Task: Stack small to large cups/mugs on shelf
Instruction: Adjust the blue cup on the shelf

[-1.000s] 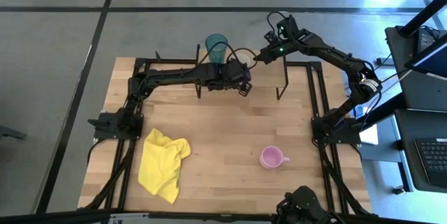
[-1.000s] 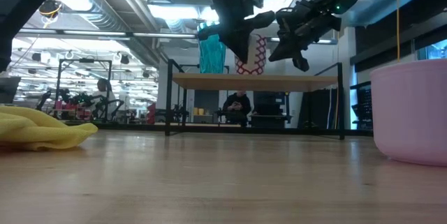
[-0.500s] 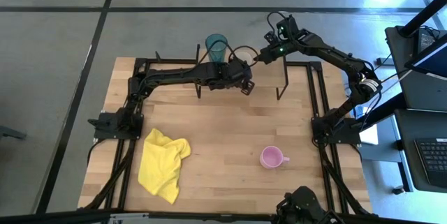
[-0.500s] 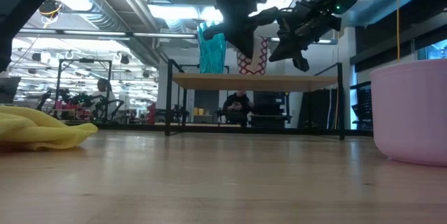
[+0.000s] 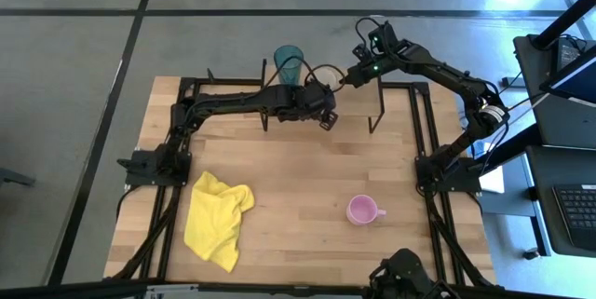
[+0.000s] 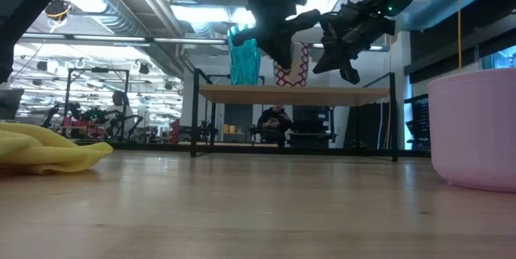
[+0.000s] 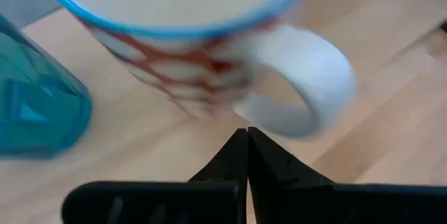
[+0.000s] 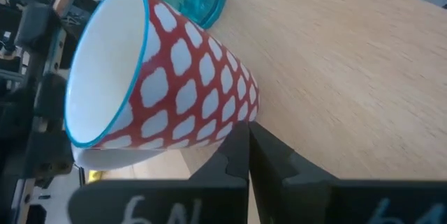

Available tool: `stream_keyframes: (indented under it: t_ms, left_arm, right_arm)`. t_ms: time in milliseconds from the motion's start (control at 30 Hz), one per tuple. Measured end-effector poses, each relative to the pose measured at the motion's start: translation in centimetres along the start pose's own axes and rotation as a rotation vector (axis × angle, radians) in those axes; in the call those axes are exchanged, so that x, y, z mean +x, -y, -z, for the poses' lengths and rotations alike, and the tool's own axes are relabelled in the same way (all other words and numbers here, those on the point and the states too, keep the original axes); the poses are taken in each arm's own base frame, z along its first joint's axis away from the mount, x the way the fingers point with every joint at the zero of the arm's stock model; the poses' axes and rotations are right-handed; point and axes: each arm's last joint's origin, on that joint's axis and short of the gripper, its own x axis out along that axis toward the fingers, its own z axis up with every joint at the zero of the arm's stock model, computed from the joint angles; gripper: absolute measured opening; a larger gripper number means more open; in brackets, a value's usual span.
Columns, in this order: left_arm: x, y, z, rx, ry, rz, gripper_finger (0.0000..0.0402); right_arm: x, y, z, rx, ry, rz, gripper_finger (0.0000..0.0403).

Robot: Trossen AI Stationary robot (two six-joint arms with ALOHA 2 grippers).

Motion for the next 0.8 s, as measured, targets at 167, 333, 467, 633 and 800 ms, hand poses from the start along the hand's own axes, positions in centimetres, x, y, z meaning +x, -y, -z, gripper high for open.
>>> stream_keyframes:
  t_ms: [167, 333, 467, 633, 800]
  left_arm:
    - [-1.0, 1.2, 0.9, 0.016, -0.002, 0.029, 0.0000]
    - [-3.4, 1.6, 0.9, 0.007, 0.026, 0.056, 0.0000]
    - [-6.0, 1.3, 0.9, -0.017, 0.072, 0.047, 0.0000]
    - [-9.6, 0.4, 1.3, -0.030, 0.106, 0.000, 0.0000]
    - [-11.9, -0.5, 2.4, -0.032, 0.086, -0.068, 0.0000]
  right_arm:
    - [0.0, 0.0, 0.0, -0.020, 0.000, -0.005, 0.0004]
    - [0.0, -0.2, -0.2, -0.043, 0.013, -0.054, 0.0004]
    - [-0.7, -0.1, -1.0, -0.055, 0.047, -0.059, 0.0004]
    - [-2.4, -0.8, -2.8, -0.095, 0.121, -0.054, 0.0004]
    - [-4.2, -2.3, -4.6, -0.136, 0.194, -0.069, 0.0004]
